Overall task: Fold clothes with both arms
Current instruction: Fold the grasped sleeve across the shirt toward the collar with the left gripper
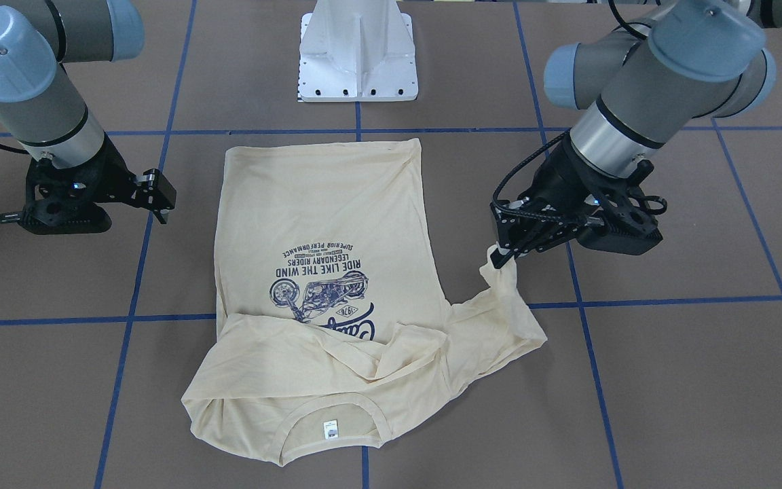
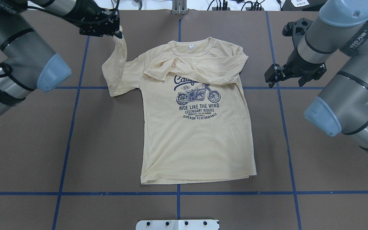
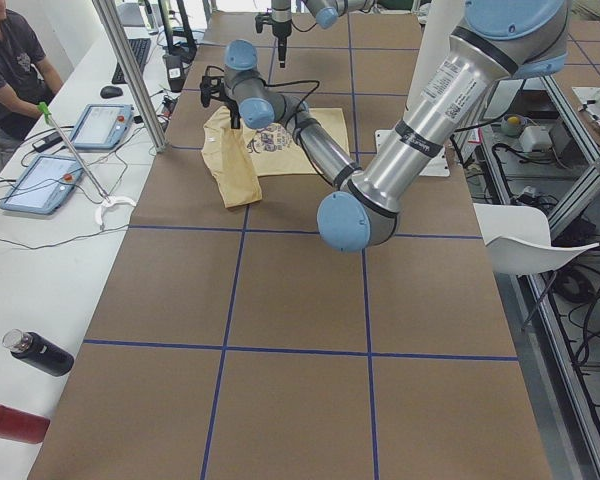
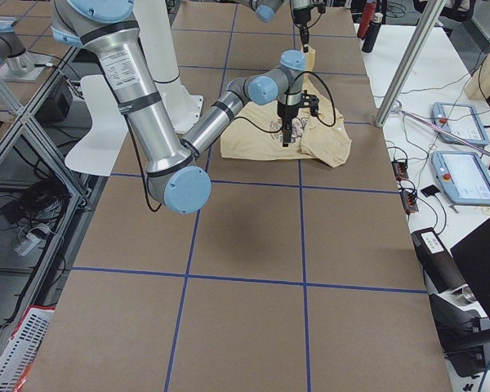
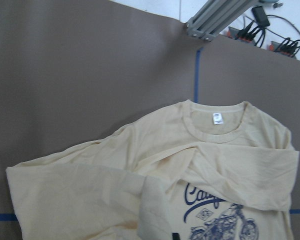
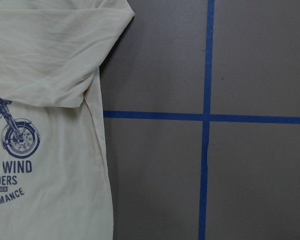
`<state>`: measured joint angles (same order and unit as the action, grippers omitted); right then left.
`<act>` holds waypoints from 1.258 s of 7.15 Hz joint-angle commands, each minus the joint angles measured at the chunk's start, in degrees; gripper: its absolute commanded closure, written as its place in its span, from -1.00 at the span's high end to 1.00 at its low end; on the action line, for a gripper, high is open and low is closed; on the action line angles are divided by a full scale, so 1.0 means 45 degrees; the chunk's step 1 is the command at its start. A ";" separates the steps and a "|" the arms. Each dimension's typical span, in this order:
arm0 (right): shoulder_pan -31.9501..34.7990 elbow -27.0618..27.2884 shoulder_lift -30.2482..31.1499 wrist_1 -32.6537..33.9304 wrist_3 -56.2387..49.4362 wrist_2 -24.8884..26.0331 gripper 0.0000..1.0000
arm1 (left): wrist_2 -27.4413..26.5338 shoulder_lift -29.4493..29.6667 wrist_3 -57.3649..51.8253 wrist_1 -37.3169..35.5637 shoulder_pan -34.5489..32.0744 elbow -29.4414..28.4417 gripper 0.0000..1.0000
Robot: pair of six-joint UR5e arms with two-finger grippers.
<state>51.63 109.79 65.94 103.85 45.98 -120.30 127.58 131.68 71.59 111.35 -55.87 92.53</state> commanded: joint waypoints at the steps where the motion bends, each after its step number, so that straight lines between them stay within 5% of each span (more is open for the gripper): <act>1: 0.0030 -0.0022 0.0034 0.0007 0.0076 0.0016 0.99 | 0.0613 0.2779 0.1603 0.0564 0.0090 -0.2113 -1.00; 5: 0.0070 -0.0042 0.0034 0.0007 0.0076 -0.0004 0.99 | 0.0245 0.3668 0.2724 0.5322 0.1570 -0.5884 -1.00; 9: 0.0050 -0.0139 -0.0005 -0.0031 0.0134 0.0016 0.99 | -0.3167 0.4350 0.2763 0.7325 0.3387 -0.8604 -1.00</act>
<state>51.89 109.26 66.01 103.81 46.42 -120.24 117.47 149.96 84.00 141.88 -43.05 57.29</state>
